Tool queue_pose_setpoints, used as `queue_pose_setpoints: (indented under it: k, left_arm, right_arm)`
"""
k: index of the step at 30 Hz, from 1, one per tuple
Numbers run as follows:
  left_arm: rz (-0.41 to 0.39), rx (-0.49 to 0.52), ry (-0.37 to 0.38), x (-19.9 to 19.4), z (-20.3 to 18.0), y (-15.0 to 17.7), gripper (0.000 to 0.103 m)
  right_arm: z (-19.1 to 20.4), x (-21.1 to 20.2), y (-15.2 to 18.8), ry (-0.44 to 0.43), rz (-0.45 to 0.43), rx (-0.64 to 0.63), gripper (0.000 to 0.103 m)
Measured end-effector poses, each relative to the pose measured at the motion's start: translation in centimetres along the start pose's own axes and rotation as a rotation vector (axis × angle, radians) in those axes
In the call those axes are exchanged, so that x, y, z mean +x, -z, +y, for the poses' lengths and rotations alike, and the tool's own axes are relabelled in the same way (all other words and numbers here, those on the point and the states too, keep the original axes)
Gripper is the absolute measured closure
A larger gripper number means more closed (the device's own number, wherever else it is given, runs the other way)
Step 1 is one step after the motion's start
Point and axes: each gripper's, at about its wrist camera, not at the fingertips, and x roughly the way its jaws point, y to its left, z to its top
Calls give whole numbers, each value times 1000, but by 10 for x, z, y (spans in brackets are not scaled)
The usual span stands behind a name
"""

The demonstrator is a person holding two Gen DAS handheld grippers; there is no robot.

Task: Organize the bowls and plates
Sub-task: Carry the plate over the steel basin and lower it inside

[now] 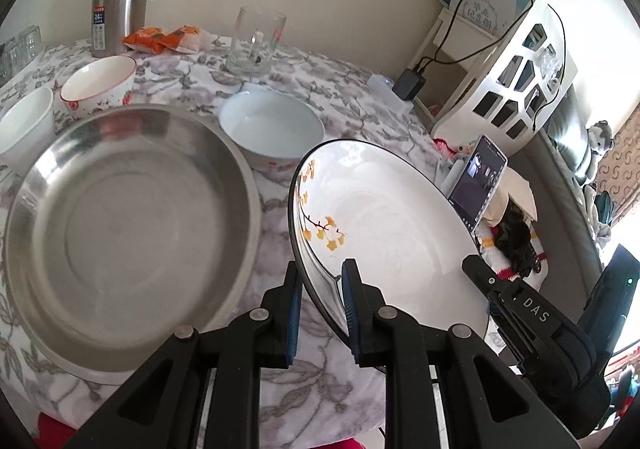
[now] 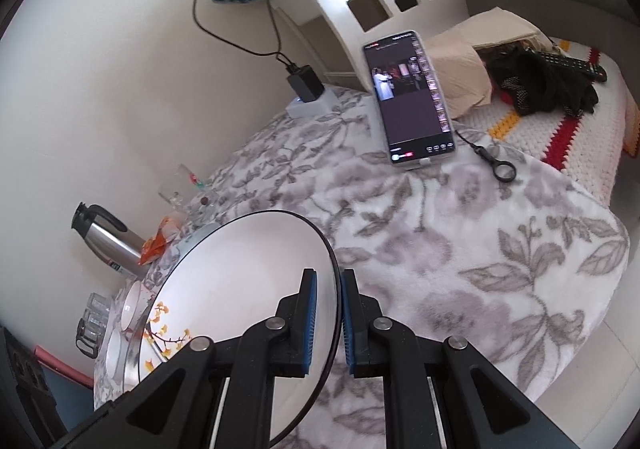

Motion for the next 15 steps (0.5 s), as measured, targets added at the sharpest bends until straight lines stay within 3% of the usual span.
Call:
queue_pose_setpoints:
  k: [15]
  left_arm:
    - [-61,-24,-16,-42,55,-22,82]
  right_arm:
    - [73,0,24,-33,9,-136,90]
